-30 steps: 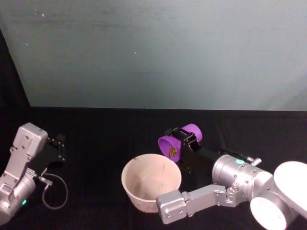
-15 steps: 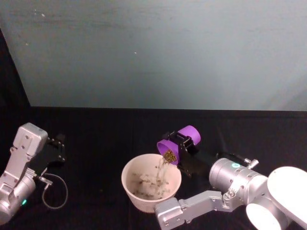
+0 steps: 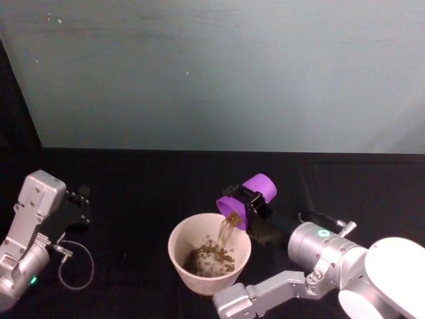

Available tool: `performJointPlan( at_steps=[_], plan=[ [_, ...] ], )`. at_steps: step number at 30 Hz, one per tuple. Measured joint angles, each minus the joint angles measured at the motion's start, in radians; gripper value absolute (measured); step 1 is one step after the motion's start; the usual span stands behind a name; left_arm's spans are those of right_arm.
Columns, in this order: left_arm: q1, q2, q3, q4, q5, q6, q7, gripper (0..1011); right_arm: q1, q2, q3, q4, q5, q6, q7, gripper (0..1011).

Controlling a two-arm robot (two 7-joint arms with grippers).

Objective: Pick up the cup and pour the mung beans from the cup into the bowl.

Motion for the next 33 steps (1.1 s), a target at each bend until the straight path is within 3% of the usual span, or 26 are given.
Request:
performJointPlan(
  at_steps=[7, 29, 33],
  plan=[
    [0.000, 0.000, 0.000, 0.000, 0.000, 0.000, 0.000, 0, -0.003, 0.004, -0.009, -0.008, -0.058, 0.005, -0.025, 737],
    [0.000, 0.000, 0.000, 0.000, 0.000, 0.000, 0.000, 0, 0.018, 0.013, -0.055, -0.016, -0.185, 0.020, -0.015, 737],
    [0.000, 0.000, 0.000, 0.000, 0.000, 0.000, 0.000, 0, 0.021, 0.013, -0.058, -0.016, -0.190, 0.022, -0.012, 737]
  ],
)
